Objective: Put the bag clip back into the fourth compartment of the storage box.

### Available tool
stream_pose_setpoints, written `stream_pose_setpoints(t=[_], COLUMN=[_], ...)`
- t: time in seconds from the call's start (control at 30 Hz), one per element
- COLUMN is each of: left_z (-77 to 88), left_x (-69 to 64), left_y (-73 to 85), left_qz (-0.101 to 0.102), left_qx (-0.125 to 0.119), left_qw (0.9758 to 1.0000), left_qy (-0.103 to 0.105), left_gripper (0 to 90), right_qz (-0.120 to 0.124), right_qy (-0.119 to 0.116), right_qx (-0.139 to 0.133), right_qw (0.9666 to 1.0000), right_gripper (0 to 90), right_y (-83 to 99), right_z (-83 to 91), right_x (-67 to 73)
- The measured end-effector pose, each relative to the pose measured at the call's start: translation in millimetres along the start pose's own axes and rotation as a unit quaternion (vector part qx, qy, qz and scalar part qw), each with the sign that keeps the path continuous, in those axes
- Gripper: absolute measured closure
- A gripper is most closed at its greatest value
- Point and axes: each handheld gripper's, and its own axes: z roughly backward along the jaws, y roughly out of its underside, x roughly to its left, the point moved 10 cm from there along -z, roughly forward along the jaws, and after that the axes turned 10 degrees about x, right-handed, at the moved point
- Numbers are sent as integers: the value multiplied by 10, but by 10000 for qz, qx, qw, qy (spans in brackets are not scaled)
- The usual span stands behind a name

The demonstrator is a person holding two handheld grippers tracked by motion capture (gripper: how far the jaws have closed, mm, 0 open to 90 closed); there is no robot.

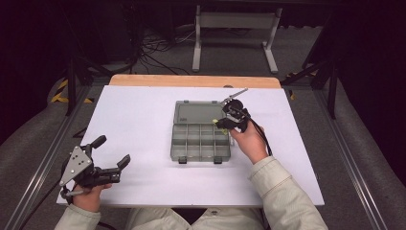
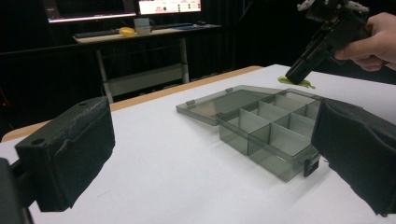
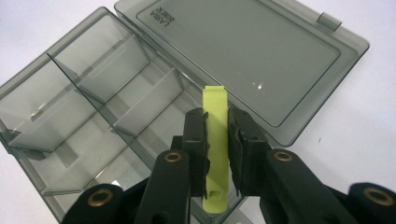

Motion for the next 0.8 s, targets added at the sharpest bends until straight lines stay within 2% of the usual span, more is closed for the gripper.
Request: stream_pose_setpoints(t=[0.8], left_z=[-1], left_x=[0], left_y=[0], left_qz=[0], left_qx=[4], left_qw=[10000], left_qy=[-4], left_gripper=[2], right_qz=[-299], right_qy=[-80], right_qx=[271], right_qw=[9992], right_gripper=[777], right_y=[97], right_z=[-137], right_x=[-41])
